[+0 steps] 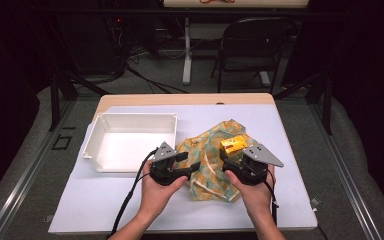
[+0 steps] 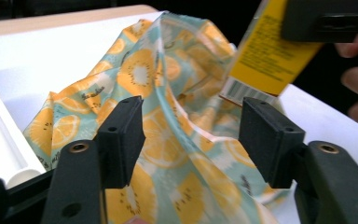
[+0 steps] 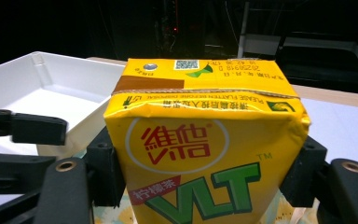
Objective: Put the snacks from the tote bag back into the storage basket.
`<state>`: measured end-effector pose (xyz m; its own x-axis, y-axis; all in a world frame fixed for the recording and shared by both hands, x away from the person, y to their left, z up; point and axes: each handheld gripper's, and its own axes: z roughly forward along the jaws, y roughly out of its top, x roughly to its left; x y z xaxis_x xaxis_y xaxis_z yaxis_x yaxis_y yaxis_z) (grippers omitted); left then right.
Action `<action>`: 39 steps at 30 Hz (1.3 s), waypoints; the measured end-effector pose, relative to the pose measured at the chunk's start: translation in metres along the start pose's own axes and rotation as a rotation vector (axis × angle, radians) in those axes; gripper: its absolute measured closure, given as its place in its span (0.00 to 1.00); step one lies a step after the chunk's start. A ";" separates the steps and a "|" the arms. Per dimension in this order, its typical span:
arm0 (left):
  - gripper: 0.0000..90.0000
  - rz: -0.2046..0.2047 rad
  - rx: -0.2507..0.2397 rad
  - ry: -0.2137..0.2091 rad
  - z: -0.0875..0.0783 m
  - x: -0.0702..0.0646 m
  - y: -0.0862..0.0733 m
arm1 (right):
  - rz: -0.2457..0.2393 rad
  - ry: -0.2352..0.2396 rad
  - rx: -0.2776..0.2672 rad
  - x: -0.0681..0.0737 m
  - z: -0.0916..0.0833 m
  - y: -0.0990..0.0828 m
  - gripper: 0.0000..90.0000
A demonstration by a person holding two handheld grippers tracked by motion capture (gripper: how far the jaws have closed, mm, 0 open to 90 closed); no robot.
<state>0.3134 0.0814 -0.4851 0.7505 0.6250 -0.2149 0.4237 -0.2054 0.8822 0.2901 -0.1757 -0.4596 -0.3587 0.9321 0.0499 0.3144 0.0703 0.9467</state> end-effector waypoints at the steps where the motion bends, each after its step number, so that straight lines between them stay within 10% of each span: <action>1: 0.43 0.010 -0.009 -0.006 -0.002 -0.002 0.000 | 0.000 0.003 0.003 0.000 -0.002 0.001 0.34; 17: 0.32 0.204 -0.104 -0.082 0.000 -0.027 -0.008 | 0.006 0.077 -0.017 0.022 -0.015 0.010 0.34; 39: 0.35 0.165 -0.115 -0.142 -0.003 -0.032 -0.011 | -0.019 0.183 -0.003 0.062 -0.019 0.011 0.34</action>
<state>0.2835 0.0657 -0.4863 0.8718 0.4765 -0.1136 0.2350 -0.2034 0.9505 0.2552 -0.1242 -0.4399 -0.5186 0.8504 0.0892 0.3035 0.0856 0.9490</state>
